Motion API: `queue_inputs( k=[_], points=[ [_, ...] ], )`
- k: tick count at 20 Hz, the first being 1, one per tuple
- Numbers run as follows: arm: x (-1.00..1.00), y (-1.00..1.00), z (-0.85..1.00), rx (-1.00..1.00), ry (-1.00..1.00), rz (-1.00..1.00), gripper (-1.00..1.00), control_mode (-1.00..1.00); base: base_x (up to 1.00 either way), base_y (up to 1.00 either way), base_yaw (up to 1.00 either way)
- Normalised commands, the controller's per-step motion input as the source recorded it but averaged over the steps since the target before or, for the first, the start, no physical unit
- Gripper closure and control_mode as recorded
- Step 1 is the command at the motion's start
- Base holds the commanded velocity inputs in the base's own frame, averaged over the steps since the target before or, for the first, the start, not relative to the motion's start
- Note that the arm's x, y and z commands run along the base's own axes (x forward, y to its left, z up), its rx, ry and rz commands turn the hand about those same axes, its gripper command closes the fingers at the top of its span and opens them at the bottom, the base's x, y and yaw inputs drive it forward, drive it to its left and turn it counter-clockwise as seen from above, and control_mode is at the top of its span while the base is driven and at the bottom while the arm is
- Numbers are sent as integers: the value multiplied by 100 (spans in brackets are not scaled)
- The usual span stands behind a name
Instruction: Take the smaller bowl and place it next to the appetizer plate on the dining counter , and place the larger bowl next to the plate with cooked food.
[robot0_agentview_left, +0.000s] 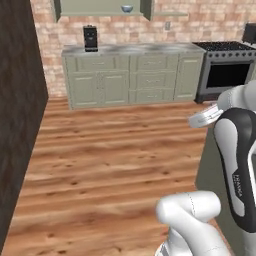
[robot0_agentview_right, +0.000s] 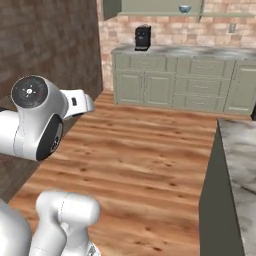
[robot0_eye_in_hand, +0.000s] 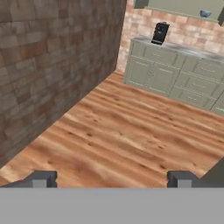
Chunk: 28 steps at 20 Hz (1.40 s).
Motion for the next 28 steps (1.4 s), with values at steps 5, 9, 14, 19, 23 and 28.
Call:
queue_inputs(
  k=[5,9,14,19,23,28],
  points=[
    [0,0,0,0,0,0,-100,100,100,14,0],
    [0,0,0,0,0,0,-100,100,100,2,0],
    [0,0,0,0,0,0,-100,100,100,3,0],
    [0,0,0,0,0,0,-100,100,100,2,0],
    [0,0,0,0,0,0,-100,100,100,1,0],
    [0,0,0,0,0,0,-100,100,100,2,0]
  ],
)
